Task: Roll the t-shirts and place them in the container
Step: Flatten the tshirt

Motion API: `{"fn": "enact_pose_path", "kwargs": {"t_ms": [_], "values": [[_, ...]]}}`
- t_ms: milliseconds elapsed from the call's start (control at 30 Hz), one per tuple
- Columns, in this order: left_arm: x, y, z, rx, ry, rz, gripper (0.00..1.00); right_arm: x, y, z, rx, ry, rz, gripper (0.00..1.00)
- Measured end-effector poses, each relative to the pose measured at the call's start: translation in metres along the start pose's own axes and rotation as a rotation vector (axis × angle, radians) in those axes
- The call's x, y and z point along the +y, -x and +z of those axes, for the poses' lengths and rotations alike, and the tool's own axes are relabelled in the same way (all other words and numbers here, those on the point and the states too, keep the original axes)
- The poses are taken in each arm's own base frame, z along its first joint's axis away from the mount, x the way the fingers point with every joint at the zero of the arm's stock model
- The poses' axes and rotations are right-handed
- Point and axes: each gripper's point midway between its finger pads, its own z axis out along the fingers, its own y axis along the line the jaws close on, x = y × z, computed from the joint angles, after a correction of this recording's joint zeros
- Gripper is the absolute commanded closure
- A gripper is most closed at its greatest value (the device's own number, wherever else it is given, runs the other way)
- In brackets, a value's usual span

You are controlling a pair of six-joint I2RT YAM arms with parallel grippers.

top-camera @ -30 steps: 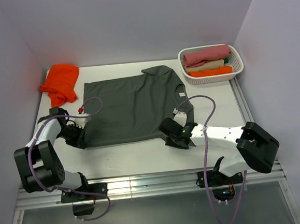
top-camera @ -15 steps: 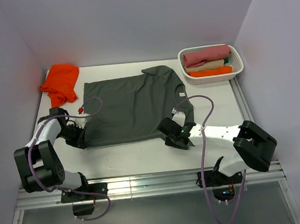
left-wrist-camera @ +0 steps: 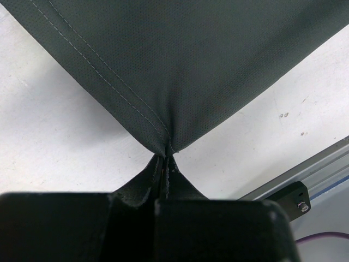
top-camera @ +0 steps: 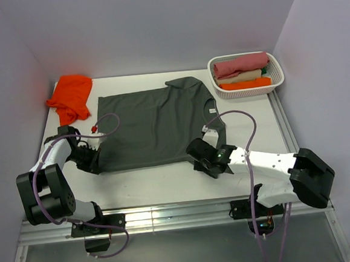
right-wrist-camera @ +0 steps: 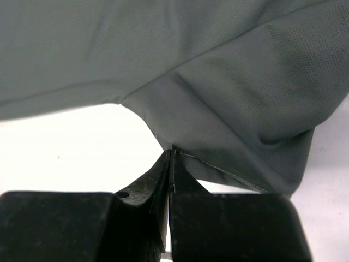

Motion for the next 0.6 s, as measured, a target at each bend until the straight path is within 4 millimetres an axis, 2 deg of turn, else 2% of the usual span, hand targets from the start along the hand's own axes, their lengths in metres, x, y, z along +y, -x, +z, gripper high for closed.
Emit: {"fn": "enact_pose_path", "kwargs": {"t_ms": [167,233,333,367,467,600], "values": [[0.000,-0.001,0.001,0.006,-0.004,-0.003,1.00,0.005,-0.006,-0.011,0.000,0.028,-0.042,0.97],[-0.001,-0.001,0.002,0.008,-0.007,-0.002,1.00,0.005,-0.011,-0.012,0.008,0.029,-0.063,0.93],[-0.002,0.000,0.002,0.010,-0.008,0.002,1.00,0.008,-0.019,-0.011,0.026,0.028,-0.107,0.77],[-0.002,0.000,0.003,0.011,-0.009,0.005,1.00,0.010,-0.023,-0.010,0.034,0.024,-0.124,0.69],[-0.003,0.000,0.003,0.013,-0.010,0.010,1.00,0.012,-0.033,-0.007,0.057,0.009,-0.165,0.56],[-0.003,0.000,0.003,0.018,-0.007,0.015,1.00,0.011,-0.040,-0.011,0.066,-0.007,-0.193,0.52]]}}
